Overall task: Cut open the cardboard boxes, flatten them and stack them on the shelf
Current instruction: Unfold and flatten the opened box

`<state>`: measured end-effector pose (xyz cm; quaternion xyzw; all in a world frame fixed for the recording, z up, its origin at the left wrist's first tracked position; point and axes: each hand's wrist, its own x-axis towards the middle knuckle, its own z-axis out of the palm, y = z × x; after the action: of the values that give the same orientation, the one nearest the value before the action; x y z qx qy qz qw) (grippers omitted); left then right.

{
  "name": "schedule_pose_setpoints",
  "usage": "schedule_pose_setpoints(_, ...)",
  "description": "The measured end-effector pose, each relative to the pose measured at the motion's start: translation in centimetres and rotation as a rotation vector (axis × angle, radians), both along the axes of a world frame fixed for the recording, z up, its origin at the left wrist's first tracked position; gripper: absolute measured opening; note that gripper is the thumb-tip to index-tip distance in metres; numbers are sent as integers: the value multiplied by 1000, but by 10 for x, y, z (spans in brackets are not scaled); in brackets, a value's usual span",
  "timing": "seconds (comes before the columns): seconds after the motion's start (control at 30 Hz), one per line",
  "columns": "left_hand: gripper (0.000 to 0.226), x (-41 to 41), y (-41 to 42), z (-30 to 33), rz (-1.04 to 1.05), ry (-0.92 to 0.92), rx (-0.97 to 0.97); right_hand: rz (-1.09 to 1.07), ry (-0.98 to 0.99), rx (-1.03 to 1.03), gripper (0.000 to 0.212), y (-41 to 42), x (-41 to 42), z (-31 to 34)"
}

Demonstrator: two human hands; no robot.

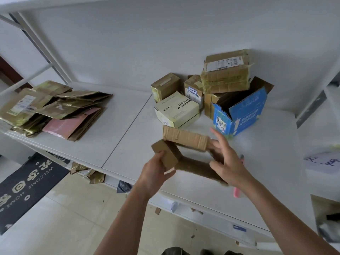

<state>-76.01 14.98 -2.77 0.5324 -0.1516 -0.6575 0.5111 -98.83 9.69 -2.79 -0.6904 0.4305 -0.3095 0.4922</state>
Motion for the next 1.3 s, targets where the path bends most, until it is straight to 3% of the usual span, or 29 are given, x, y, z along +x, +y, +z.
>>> schedule_pose_setpoints(0.13,34,19,0,-2,34,226,-117,294,196,-30,76,-1,9,3)
schedule_pose_setpoints(0.23,47,36,8,-16,111,296,-15,470,411,58,73,6,17,-18)
schedule_pose_setpoints(0.27,54,40,12,-22,98,231,55,501,473,85,70,8,18,-28)
schedule_pose_setpoints(0.33,60,41,18,-34,-3,-78,206,549,497,150,61,13,19,-46)
schedule_pose_setpoints(0.4,44,36,24,-46,-119,-469,267,521,425,168,48,17,23,-58)
schedule_pose_setpoints(0.47,27,34,26,-56,-208,-728,311,289,416,-61,38,14,29,-67)
schedule_pose_setpoints(0.53,15,30,23,-60,-310,-811,370,47,579,-326,44,10,34,-78)
schedule_pose_setpoints(0.6,12,22,16,-59,-407,-919,403,24,824,-410,58,9,39,-88)
schedule_pose_setpoints(0.67,12,14,7,-56,-409,-1084,361,38,925,-476,65,14,42,-102)
schedule_pose_setpoints(0.73,15,9,1,-56,-257,-1020,293,26,914,-497,66,19,40,-112)
schedule_pose_setpoints(0.83,12,4,-3,-53,31,-610,121,19,854,-502,63,19,35,-117)
schedule_pose_setpoints(0.9,16,4,-3,-53,83,-534,-75,-12,794,-492,59,18,32,-117)
schedule_pose_setpoints(1.0,23,1,-3,-56,196,-543,-106,56,786,-463,56,11,36,-117)
schedule_pose_setpoints(1.07,26,3,2,-66,282,-570,59,183,857,-430,56,6,44,-120)
schedule_pose_setpoints(1.13,45,8,8,-78,329,-558,199,267,917,-398,55,-1,50,-121)
schedule_pose_setpoints(1.23,68,11,13,-84,267,-646,166,332,920,-334,54,-11,52,-116)
schedule_pose_setpoints(1.3,76,11,13,-84,97,-742,51,357,965,-347,54,-14,53,-114)
